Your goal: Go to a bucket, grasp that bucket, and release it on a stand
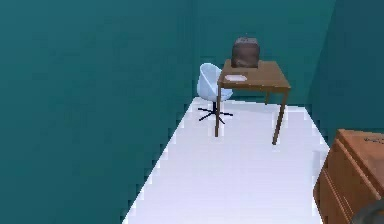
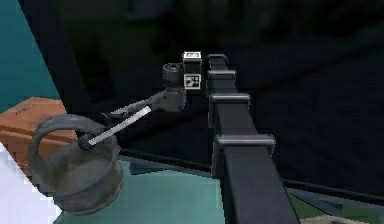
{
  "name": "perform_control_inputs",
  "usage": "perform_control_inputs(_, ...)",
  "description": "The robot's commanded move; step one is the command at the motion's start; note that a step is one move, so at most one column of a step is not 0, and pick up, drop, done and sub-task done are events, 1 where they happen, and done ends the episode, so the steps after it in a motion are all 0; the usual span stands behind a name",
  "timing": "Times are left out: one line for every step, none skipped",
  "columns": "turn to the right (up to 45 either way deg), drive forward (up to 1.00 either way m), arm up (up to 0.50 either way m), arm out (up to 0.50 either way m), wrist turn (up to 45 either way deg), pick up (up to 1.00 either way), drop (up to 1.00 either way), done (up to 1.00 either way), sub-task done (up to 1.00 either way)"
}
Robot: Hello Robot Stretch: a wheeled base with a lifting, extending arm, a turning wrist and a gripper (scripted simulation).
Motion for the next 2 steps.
perform_control_inputs(0.0, 0.0, 0.0, 0.0, 45.0, 0.0, 0.0, 0.0, 0.0)
perform_control_inputs(0.0, 0.0, 0.0, 0.0, 0.0, 0.0, 1.0, 0.0, 0.0)
